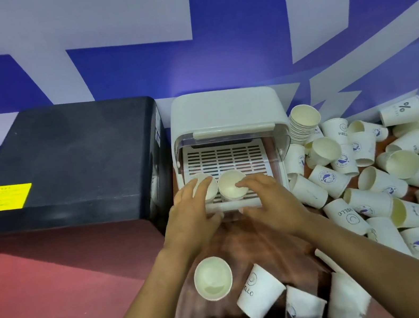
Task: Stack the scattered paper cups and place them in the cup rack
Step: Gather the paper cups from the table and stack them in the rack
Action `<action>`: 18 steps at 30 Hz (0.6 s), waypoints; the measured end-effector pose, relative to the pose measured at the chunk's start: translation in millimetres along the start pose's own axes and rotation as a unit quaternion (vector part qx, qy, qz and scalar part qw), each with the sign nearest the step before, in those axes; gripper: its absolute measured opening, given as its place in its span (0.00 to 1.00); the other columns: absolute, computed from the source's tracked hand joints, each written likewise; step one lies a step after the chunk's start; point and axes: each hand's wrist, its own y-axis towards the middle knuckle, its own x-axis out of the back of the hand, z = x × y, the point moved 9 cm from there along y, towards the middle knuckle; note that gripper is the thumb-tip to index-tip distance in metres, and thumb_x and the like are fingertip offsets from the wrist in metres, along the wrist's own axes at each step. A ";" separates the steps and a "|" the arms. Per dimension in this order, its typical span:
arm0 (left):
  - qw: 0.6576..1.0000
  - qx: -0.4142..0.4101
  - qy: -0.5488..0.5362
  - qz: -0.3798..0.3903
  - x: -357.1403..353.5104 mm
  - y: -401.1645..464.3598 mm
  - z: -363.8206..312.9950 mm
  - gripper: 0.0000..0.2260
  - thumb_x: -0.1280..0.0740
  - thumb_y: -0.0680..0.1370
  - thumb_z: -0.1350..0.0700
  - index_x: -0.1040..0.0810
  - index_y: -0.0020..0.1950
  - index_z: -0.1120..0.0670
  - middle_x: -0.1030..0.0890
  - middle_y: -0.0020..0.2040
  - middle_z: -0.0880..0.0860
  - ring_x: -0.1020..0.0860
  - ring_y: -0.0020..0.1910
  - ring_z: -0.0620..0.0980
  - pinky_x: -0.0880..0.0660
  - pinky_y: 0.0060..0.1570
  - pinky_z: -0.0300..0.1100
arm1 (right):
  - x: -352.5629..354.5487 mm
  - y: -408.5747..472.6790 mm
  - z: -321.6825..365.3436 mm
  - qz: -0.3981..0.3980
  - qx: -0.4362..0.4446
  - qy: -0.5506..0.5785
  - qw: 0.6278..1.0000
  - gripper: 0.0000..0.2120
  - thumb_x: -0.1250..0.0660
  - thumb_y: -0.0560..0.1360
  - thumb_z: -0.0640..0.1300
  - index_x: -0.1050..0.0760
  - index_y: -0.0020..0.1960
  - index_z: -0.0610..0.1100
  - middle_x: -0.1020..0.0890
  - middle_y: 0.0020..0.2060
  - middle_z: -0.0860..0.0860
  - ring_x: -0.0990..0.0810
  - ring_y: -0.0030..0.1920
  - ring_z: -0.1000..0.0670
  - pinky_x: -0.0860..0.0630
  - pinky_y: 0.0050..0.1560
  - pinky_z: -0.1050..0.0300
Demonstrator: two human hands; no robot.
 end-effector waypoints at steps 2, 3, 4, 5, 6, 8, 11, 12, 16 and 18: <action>1.000 -0.024 -0.017 -0.011 0.3 -20.7 -4.2 0.30 0.30 0.73 0.50 0.37 0.73 0.47 0.35 0.72 0.48 0.38 0.71 0.50 0.35 0.69 0.48 | -7.1 -19.7 1.8 0.023 0.015 0.006 1.000 0.21 0.32 0.72 0.53 0.28 0.64 0.52 0.25 0.61 0.53 0.30 0.62 0.51 0.31 0.63 0.53; 0.999 -0.030 -0.023 -0.008 -1.4 -30.2 -4.8 0.29 0.30 0.73 0.50 0.35 0.72 0.47 0.33 0.70 0.47 0.36 0.69 0.50 0.34 0.67 0.47 | -13.6 -28.9 3.1 0.046 0.023 0.004 0.999 0.20 0.33 0.71 0.54 0.26 0.62 0.52 0.24 0.59 0.54 0.28 0.61 0.52 0.31 0.63 0.53; 0.999 -0.031 -0.024 0.002 -4.6 -38.4 -4.7 0.28 0.31 0.74 0.49 0.35 0.72 0.47 0.32 0.69 0.46 0.34 0.68 0.50 0.33 0.66 0.46 | -21.6 -37.3 3.6 0.072 0.032 0.000 0.997 0.19 0.33 0.71 0.55 0.25 0.61 0.53 0.23 0.58 0.55 0.27 0.60 0.52 0.30 0.62 0.53; 0.999 -0.028 -0.018 0.018 -9.0 -45.2 -4.1 0.27 0.31 0.74 0.49 0.35 0.72 0.47 0.32 0.68 0.46 0.34 0.67 0.50 0.33 0.66 0.45 | -30.4 -45.0 3.7 0.098 0.040 -0.006 0.994 0.19 0.32 0.70 0.55 0.25 0.60 0.53 0.22 0.57 0.55 0.27 0.59 0.53 0.30 0.62 0.53; 0.999 -0.024 -0.006 0.036 -13.9 -51.9 -3.5 0.27 0.32 0.74 0.48 0.35 0.72 0.46 0.32 0.68 0.46 0.35 0.67 0.50 0.34 0.66 0.44 | -38.4 -53.5 4.9 0.124 0.045 -0.013 0.991 0.19 0.32 0.71 0.55 0.25 0.60 0.53 0.22 0.57 0.55 0.27 0.59 0.53 0.30 0.62 0.53; 0.998 -0.014 0.017 0.065 -23.0 -60.4 -0.5 0.27 0.32 0.74 0.46 0.35 0.72 0.46 0.33 0.69 0.47 0.35 0.68 0.51 0.34 0.66 0.45 | -53.3 -65.5 5.1 0.176 0.050 -0.034 0.982 0.22 0.31 0.70 0.54 0.26 0.63 0.53 0.24 0.60 0.56 0.28 0.62 0.54 0.33 0.65 0.55; 0.991 0.016 0.063 0.117 -38.8 -76.1 7.9 0.30 0.31 0.72 0.44 0.36 0.71 0.46 0.36 0.71 0.47 0.37 0.69 0.53 0.34 0.66 0.48 | -74.5 -83.2 4.6 0.258 0.058 -0.095 0.960 0.34 0.31 0.67 0.54 0.35 0.72 0.54 0.31 0.69 0.53 0.34 0.68 0.50 0.37 0.68 0.54; 0.987 0.031 0.082 0.136 -44.9 -81.7 12.0 0.32 0.30 0.71 0.43 0.37 0.71 0.46 0.37 0.72 0.48 0.38 0.70 0.54 0.34 0.65 0.49 | -79.8 -88.0 3.1 0.276 0.054 -0.118 0.952 0.38 0.30 0.67 0.53 0.40 0.74 0.54 0.35 0.72 0.51 0.37 0.70 0.48 0.37 0.68 0.52; 0.974 0.083 0.131 0.166 -59.9 -101.0 20.7 0.38 0.27 0.69 0.45 0.43 0.73 0.45 0.46 0.75 0.50 0.43 0.73 0.57 0.36 0.66 0.54 | -88.5 -101.8 2.2 0.290 0.044 -0.216 0.931 0.40 0.32 0.73 0.46 0.51 0.76 0.56 0.47 0.76 0.49 0.43 0.73 0.43 0.39 0.70 0.46; 0.970 0.100 0.158 0.158 -63.6 -107.3 24.3 0.38 0.27 0.70 0.46 0.45 0.74 0.44 0.47 0.76 0.50 0.42 0.72 0.58 0.34 0.65 0.56 | -90.3 -105.5 3.5 0.282 0.054 -0.239 0.928 0.39 0.33 0.74 0.42 0.52 0.77 0.56 0.47 0.76 0.47 0.43 0.73 0.42 0.39 0.68 0.46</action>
